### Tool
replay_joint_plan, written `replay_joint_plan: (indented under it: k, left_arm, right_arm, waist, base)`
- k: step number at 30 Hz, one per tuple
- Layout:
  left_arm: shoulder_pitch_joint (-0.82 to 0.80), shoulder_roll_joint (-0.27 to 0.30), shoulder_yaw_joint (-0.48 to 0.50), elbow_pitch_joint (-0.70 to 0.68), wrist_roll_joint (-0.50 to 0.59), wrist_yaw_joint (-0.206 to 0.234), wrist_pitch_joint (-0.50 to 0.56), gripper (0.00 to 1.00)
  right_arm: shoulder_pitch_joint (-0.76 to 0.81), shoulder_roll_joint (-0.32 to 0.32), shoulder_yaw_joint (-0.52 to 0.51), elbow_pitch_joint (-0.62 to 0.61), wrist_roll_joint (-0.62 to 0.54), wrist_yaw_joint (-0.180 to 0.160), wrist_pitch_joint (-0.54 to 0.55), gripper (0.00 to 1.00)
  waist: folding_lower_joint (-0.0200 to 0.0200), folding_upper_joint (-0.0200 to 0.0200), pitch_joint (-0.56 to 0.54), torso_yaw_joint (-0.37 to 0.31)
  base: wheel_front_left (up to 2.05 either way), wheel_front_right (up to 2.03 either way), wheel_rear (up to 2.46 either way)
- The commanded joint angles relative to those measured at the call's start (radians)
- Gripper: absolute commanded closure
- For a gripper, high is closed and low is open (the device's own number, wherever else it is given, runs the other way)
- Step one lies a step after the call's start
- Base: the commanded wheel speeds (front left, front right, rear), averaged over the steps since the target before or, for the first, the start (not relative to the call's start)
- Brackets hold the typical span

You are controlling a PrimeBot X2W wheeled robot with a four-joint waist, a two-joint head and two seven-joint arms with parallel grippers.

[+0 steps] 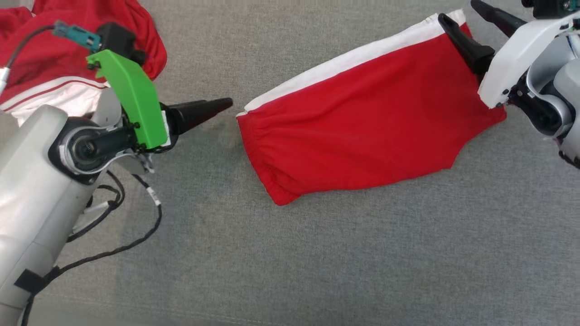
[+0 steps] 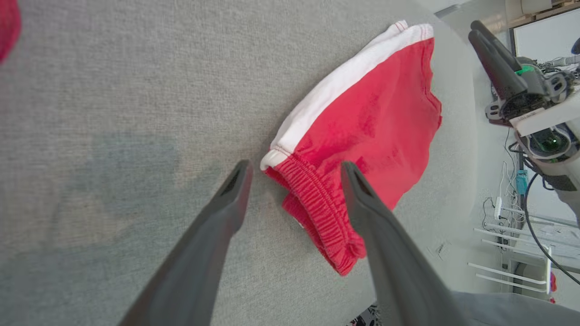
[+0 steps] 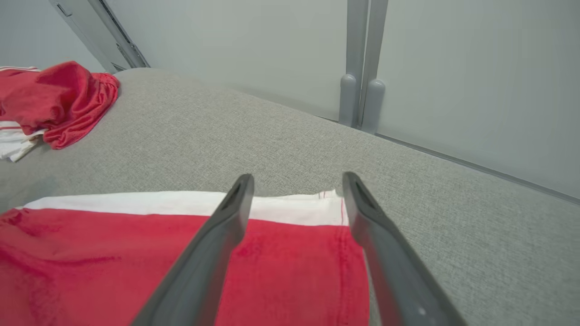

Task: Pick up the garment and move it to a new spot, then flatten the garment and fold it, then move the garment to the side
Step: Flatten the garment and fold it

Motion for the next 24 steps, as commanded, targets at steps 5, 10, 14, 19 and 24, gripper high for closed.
replay_joint_plan:
  k: [5, 10, 14, 19, 24]
  left_arm:
    - [0.056, 0.072, 0.011, -0.053, 0.181, -0.003, -0.224, 0.00]
    - [0.148, 0.092, 0.027, -0.130, 0.340, 0.064, -0.499, 0.00]
    - [0.237, 0.092, 0.047, -0.200, 0.432, 0.140, -0.690, 0.00]
    - [0.350, 0.073, 0.050, -0.261, 0.492, 0.216, -0.845, 0.00]
    - [0.449, 0.031, 0.069, -0.301, 0.477, 0.245, -0.917, 0.00]
  right_arm:
    - [0.074, 0.019, 0.011, 0.041, 0.038, -0.001, -0.111, 0.00]
    - [0.135, 0.019, 0.002, 0.099, 0.079, -0.001, -0.145, 0.00]
    - [0.166, 0.011, 0.000, 0.153, 0.111, -0.001, -0.142, 0.00]
    - [0.178, 0.006, -0.004, 0.227, 0.174, -0.001, -0.068, 0.00]
    - [0.172, -0.003, 0.004, 0.265, 0.245, -0.001, 0.081, 0.00]
  waist:
    - [-0.0001, 0.0000, -0.114, -0.020]
    - [-0.0001, 0.0000, -0.134, 0.003]
    - [-0.0001, 0.0000, -0.122, 0.040]
    - [-0.0001, 0.0000, -0.095, 0.091]
    - [-0.0001, 0.0000, -0.072, 0.136]
  base:
    - [0.00, 0.00, 0.00]
    - [0.00, 0.00, 0.00]
    - [0.00, 0.00, 0.00]
    - [0.00, 0.00, 0.00]
    - [0.00, 0.00, 0.00]
